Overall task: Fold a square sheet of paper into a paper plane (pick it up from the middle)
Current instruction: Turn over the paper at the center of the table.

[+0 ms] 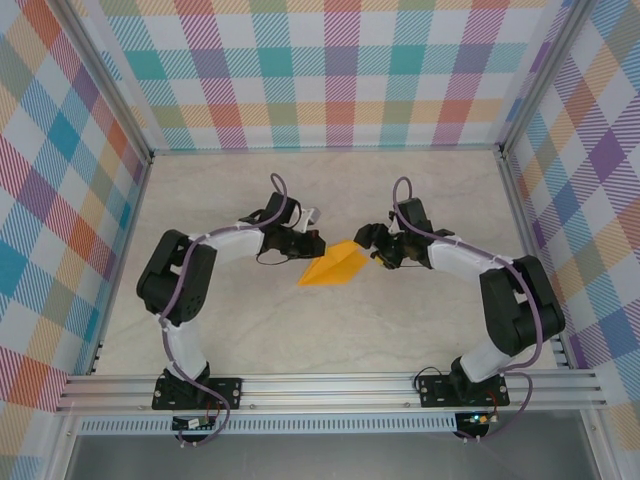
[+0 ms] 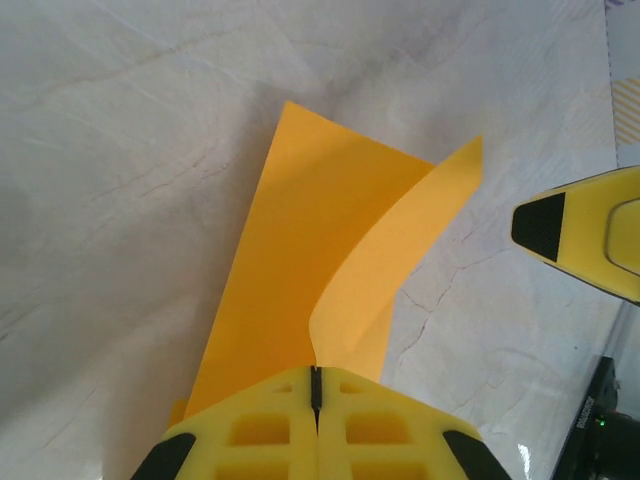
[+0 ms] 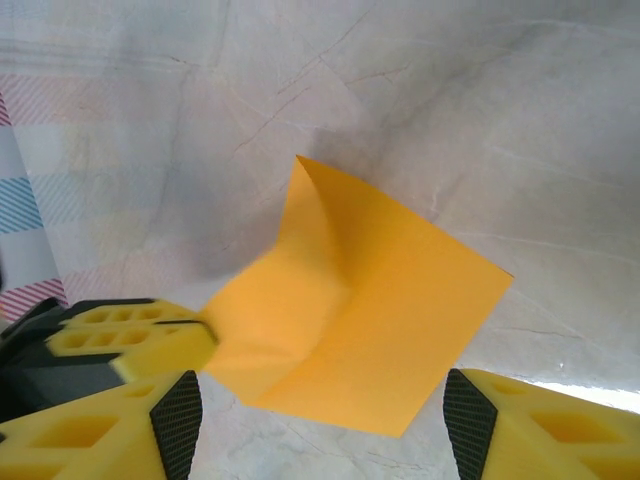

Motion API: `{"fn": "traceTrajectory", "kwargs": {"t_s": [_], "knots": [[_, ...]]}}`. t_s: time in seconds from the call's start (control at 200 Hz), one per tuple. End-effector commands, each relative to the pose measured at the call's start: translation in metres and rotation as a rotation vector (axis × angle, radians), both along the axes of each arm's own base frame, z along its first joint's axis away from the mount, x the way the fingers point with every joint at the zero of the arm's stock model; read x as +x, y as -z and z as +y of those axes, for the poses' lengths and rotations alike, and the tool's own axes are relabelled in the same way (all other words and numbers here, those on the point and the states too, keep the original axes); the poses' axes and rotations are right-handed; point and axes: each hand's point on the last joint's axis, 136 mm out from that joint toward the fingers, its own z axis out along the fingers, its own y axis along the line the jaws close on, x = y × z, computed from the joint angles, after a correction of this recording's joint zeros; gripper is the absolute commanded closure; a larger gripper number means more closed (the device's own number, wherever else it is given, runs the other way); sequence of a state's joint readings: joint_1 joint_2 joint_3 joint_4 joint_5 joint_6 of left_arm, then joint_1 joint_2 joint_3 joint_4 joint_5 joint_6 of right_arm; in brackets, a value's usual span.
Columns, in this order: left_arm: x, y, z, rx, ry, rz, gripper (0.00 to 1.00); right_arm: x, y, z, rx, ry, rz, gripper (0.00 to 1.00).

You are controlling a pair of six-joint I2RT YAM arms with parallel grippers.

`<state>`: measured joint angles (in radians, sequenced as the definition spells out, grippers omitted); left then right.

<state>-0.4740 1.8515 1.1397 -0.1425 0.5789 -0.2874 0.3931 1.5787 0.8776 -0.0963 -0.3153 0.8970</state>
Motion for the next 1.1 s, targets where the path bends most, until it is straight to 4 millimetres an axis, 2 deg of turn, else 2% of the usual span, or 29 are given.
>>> {"fn": "traceTrajectory", "kwargs": {"t_s": [0.0, 0.335, 0.39, 0.47, 0.6, 0.71, 0.8, 0.91, 1.1], "knots": [[0.005, -0.040, 0.041, 0.155, -0.114, -0.125, 0.99, -0.003, -0.010, -0.009, -0.050, 0.007, -0.035, 0.32], [-0.005, -0.114, 0.162, 0.670, -0.478, -0.366, 1.00, -0.002, -0.011, -0.021, -0.110, 0.046, -0.053, 0.22], [-0.005, -0.117, 0.168, 0.700, -0.498, -0.375, 1.00, -0.002, -0.009, -0.023, -0.115, 0.053, -0.050, 0.21], [-0.002, -0.112, 0.172, 0.777, -0.512, -0.382, 0.99, -0.001, -0.009, -0.024, -0.120, 0.059, -0.050, 0.19], [0.005, -0.098, 0.184, 1.037, -0.525, -0.408, 1.00, -0.003, -0.007, -0.027, -0.135, 0.069, -0.044, 0.18], [0.015, -0.082, 0.179, 1.206, -0.490, -0.426, 1.00, -0.005, -0.007, -0.032, -0.155, 0.081, -0.045, 0.18], [0.022, -0.068, 0.168, 1.281, -0.454, -0.441, 1.00, -0.007, -0.006, -0.037, -0.177, 0.096, -0.041, 0.18], [0.029, -0.042, 0.142, 1.264, -0.391, -0.417, 1.00, -0.009, -0.005, -0.043, -0.195, 0.120, -0.038, 0.18], [0.030, 0.006, 0.097, 1.127, -0.314, -0.327, 0.98, -0.014, -0.003, -0.055, -0.234, 0.165, -0.027, 0.18]]}}
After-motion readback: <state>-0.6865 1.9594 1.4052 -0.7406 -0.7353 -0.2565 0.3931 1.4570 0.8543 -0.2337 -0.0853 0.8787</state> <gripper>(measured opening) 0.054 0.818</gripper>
